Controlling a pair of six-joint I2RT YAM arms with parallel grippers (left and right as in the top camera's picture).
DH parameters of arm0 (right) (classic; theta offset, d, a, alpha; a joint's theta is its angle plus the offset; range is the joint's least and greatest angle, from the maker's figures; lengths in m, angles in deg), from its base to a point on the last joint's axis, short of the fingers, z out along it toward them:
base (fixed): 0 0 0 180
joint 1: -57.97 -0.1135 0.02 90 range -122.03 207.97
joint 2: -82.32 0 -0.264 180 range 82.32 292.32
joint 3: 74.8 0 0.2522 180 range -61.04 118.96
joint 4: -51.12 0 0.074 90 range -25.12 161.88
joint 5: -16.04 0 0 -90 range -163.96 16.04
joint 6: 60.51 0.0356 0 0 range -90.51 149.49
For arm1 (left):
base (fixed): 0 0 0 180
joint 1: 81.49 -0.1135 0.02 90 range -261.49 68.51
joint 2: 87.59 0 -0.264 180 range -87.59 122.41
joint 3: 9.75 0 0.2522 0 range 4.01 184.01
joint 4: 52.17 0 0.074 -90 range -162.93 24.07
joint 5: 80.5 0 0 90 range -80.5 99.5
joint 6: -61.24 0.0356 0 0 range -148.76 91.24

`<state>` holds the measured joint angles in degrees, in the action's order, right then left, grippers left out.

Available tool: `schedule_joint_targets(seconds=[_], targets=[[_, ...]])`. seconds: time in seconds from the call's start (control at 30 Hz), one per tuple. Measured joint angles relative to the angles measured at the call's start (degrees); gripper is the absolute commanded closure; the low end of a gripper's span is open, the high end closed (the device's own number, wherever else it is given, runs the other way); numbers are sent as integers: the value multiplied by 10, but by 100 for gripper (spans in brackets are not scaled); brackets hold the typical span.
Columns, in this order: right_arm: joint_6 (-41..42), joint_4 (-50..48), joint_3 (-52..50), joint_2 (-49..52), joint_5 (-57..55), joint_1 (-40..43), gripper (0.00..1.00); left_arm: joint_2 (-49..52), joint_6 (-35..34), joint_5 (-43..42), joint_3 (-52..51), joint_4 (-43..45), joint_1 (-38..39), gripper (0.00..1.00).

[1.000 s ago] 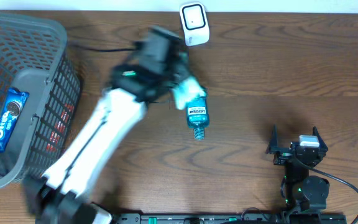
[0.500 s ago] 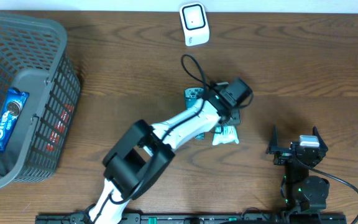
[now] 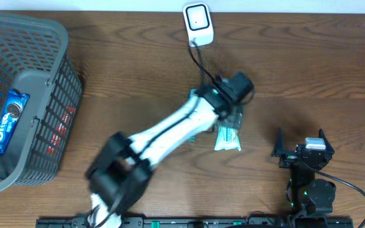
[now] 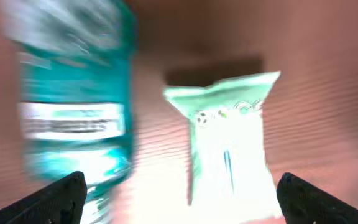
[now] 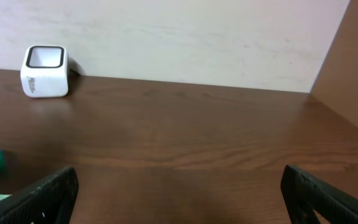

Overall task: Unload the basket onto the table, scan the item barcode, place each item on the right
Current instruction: 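Grasp the mint wipes pack and set it right of the bottle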

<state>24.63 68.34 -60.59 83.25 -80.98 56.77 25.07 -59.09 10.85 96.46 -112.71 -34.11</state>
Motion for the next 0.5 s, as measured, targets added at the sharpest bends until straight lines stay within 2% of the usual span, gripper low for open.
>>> schedule_joint_targets(seconds=[0.1, 0.23, 0.3, 0.37, 0.5], targets=[[0, 0, 0, 0, 0, 0, 1, -90, 20, 16, 26, -35, -30, 2], [0, 0, 0, 0, 0, 0, 1, -247, 47, 29, 47, -69, -106, 2], [0, 0, 0, 0, 0, 0, 1, -290, 53, 35, 48, -80, -141, 2], [0, 0, 0, 0, 0, 0, 1, -364, 64, 54, 50, -100, -241, 2], [0, 0, 0, 0, 0, 0, 1, -422, 68, 73, 50, -109, -399, 2]])
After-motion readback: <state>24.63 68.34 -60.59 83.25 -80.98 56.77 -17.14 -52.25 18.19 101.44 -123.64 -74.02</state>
